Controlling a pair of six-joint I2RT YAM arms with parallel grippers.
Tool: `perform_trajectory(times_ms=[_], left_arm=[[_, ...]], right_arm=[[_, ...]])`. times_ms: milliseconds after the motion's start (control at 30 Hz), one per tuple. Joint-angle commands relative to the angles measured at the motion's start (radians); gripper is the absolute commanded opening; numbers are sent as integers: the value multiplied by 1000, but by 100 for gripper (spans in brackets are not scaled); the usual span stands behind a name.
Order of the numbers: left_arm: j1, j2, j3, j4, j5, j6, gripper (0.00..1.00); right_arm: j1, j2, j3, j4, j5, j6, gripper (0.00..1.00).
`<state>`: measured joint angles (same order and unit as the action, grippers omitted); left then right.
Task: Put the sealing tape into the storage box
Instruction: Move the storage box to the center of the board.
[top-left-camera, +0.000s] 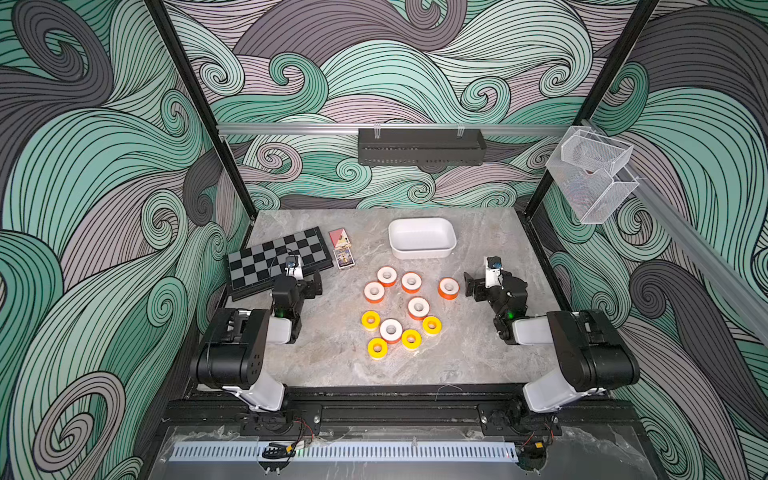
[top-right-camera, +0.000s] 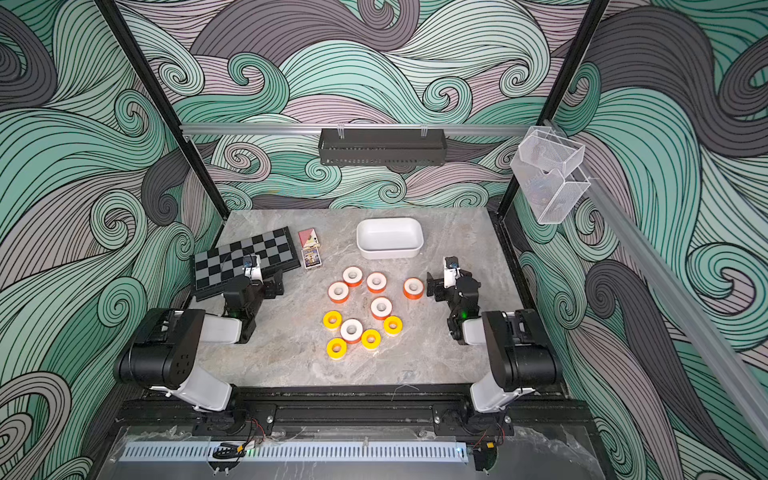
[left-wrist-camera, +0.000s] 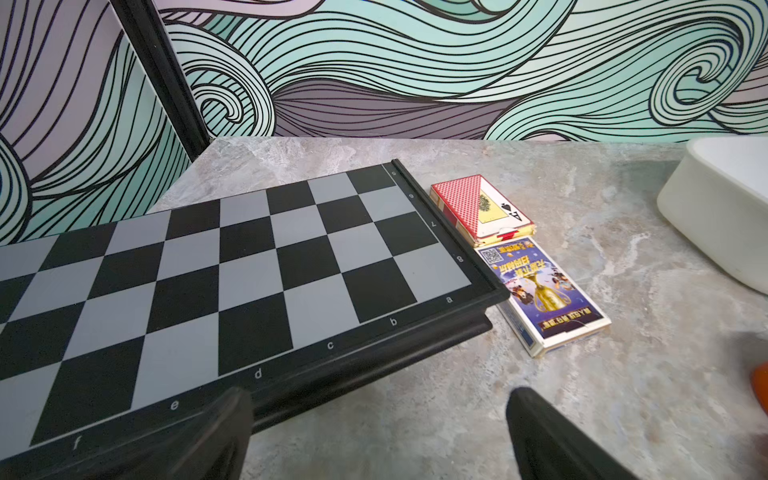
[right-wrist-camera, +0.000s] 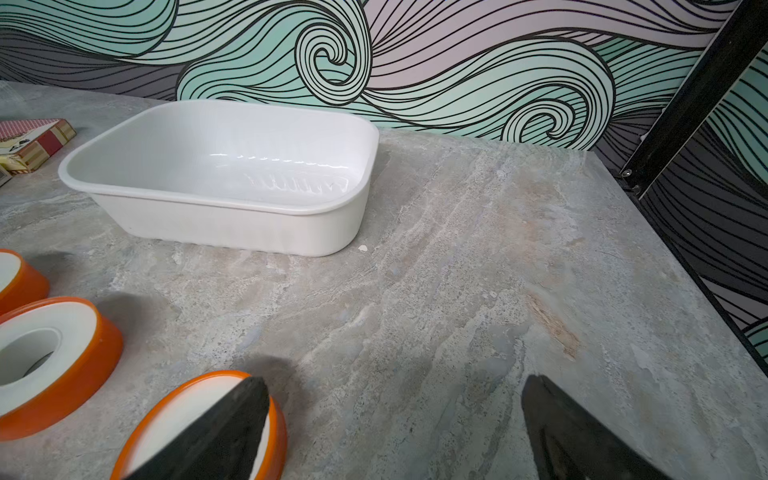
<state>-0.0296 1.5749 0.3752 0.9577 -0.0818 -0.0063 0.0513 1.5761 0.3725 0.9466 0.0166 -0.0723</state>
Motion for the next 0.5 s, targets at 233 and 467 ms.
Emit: perform_trajectory(times_ms=[233,467], left_arm=[[-6,5,-4,18,0,19,99],[-6,8,-1,15,-1,16,99]], right_arm=[[4,-17,-7,19,10,-9,99],[4,-17,-9,22,12,-9,99]])
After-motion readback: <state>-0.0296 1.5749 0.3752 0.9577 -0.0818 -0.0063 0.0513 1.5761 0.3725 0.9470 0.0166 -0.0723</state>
